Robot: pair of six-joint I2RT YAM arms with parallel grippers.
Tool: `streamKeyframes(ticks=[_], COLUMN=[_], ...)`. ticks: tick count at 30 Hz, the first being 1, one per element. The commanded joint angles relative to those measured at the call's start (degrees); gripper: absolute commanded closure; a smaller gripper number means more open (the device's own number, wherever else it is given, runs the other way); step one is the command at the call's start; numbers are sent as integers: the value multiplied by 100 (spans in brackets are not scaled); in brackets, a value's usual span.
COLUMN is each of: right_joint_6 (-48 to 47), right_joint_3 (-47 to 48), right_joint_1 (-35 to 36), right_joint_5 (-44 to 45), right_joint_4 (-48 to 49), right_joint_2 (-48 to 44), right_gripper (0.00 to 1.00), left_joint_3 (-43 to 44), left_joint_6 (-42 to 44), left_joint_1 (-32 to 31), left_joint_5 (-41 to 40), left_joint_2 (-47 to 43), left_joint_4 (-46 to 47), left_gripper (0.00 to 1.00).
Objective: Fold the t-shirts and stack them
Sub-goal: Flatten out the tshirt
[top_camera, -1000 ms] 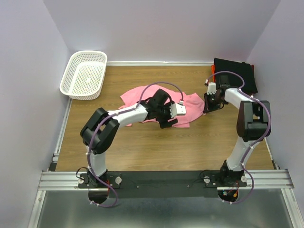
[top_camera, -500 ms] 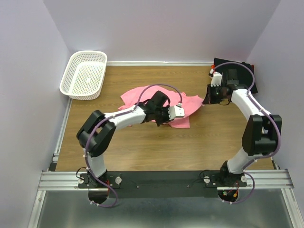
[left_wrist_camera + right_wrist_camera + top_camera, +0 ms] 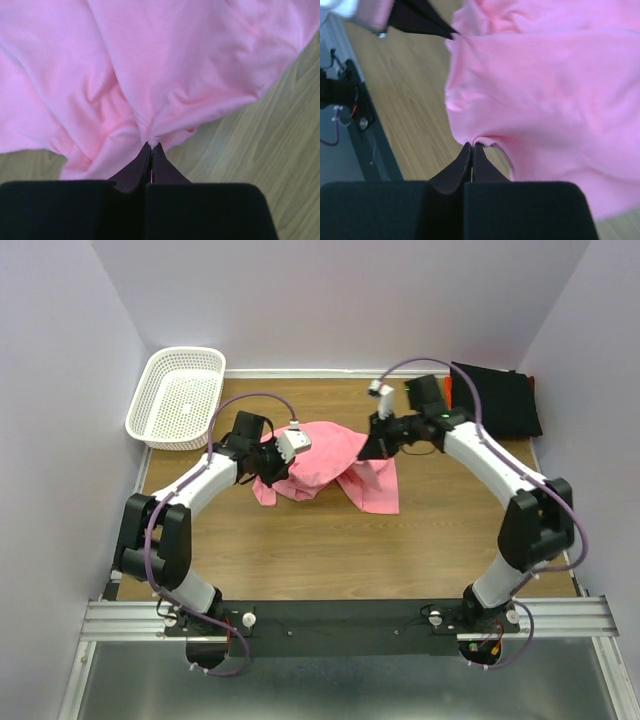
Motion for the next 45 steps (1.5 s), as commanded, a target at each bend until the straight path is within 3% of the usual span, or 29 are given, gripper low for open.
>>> streamKeyframes(ticks=[1,3,5,6,7,8,10,11,12,15,17,21,25,32,40,43,44,45], right_joint_6=[154,216,269,330,383,348,252,269,278,260,164,154,216,278,278,234,234,216], right_joint_3=[560,850,974,1018,1001,949,589,448,308,-281,-710,-1221,-1337,-1232,-1276,-1284,-1293,-1293], right_joint_1=[873,1190,1516,1543,1517,1465,1368,1298,1193,666,366,251,181,102,23,14,5,-4], right_joint_5=[-65,-30,-91,-265,-284,-137,83,171,190,137,364,1137,1620,1974,2000,2018,2027,2027], right_joint_4=[206,224,207,206,198,198,206,198,198,154,75,-40,-40,-57,-75,-101,-119,-127], right_joint_2=[809,1074,1302,1330,1313,1138,831,699,541,100,-111,-138,20,504,504,539,548,574], right_gripper=[99,99,98,79,67,43,22,18,18,18,24,37,41,44,45,45,45,45], left_joint_3=[-266,-179,-47,15,93,233,340,375,376,332,140,-370,-740,-925,-978,-925,-925,-890], left_joint_6=[-58,-32,-32,29,82,143,433,495,556,776,925,979,829,943,1005,1049,1066,1075], left_joint_1=[598,853,1267,1381,1460,1592,1637,1628,1628,1366,1085,-66,-1050,-1658,-1878,-1887,-1896,-1914], left_joint_5=[657,675,850,895,912,947,939,913,921,887,712,184,-387,-1090,-1241,-1232,-1223,-1180], left_joint_2=[144,303,391,487,531,532,471,322,225,-109,-363,-715,-717,-374,153,452,522,645], left_joint_4=[-294,-373,-487,-644,-715,-855,-996,-1032,-1041,-1102,-1129,-1024,-638,-347,31,75,84,84], left_gripper=[100,100,84,64,56,44,38,34,29,29,30,37,37,37,37,42,47,57])
